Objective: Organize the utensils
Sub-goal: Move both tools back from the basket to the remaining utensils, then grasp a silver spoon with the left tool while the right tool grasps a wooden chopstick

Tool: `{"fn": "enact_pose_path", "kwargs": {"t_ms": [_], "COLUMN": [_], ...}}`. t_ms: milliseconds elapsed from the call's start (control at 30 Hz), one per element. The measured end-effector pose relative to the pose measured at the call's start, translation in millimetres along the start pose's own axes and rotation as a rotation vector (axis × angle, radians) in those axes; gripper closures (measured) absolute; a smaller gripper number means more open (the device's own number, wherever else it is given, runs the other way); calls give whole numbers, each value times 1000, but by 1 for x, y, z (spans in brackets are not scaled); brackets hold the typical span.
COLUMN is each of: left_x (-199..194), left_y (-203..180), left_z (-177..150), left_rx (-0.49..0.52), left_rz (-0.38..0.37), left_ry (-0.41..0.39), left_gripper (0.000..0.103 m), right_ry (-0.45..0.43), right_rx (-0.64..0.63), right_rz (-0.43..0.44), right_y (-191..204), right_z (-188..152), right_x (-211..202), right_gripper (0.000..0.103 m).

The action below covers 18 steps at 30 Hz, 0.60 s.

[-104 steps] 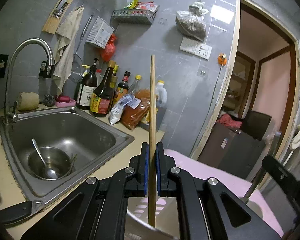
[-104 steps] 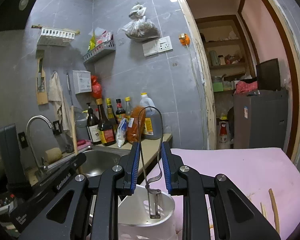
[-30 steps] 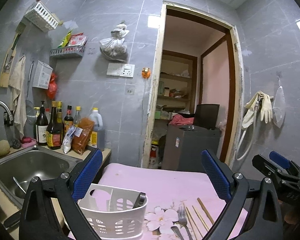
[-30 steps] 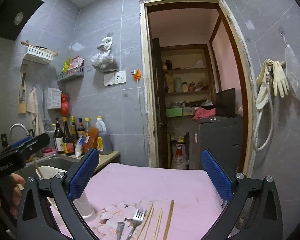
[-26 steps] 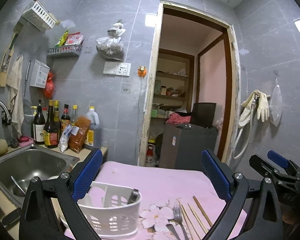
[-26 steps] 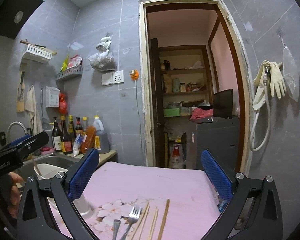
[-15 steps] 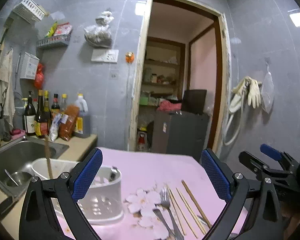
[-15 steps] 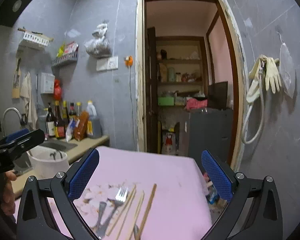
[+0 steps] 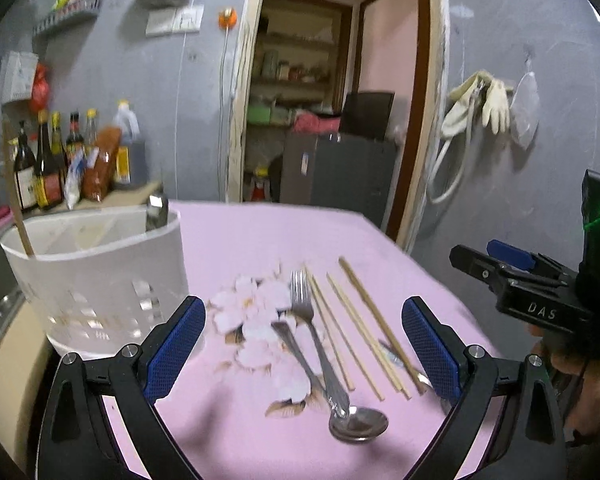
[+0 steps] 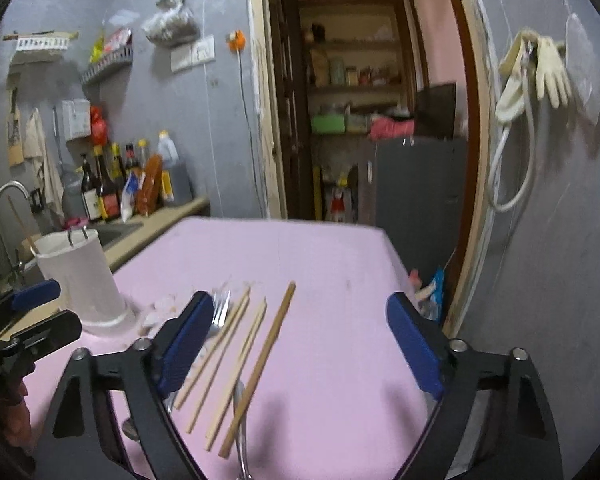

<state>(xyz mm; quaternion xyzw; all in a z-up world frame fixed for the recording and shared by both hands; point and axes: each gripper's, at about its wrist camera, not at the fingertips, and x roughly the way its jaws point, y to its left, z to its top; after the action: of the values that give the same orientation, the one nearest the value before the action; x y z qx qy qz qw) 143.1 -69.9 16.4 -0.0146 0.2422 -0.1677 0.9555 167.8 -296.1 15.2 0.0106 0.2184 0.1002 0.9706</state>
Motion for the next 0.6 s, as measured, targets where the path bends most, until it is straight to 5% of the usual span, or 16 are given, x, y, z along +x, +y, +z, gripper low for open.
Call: {"fn": "enact_pose_path", "kwargs": {"t_ms": [233, 400, 600], "left_x": [45, 81, 99], "left_y": [14, 26, 33], "left_z": [-9, -16, -10], "left_rx": [-52, -123, -127], "left_rz": [-46, -83, -78], "left_ry": [212, 396, 444], "left_gripper": [34, 65, 74], "right_ry": [146, 252, 348], "right_rx": [-1, -8, -21], "right_rz": [57, 88, 100], "right_y": [-4, -3, 3], "right_z": [-7, -10, -12], "right_x": [33, 59, 86], "right_gripper": [41, 59, 72]}}
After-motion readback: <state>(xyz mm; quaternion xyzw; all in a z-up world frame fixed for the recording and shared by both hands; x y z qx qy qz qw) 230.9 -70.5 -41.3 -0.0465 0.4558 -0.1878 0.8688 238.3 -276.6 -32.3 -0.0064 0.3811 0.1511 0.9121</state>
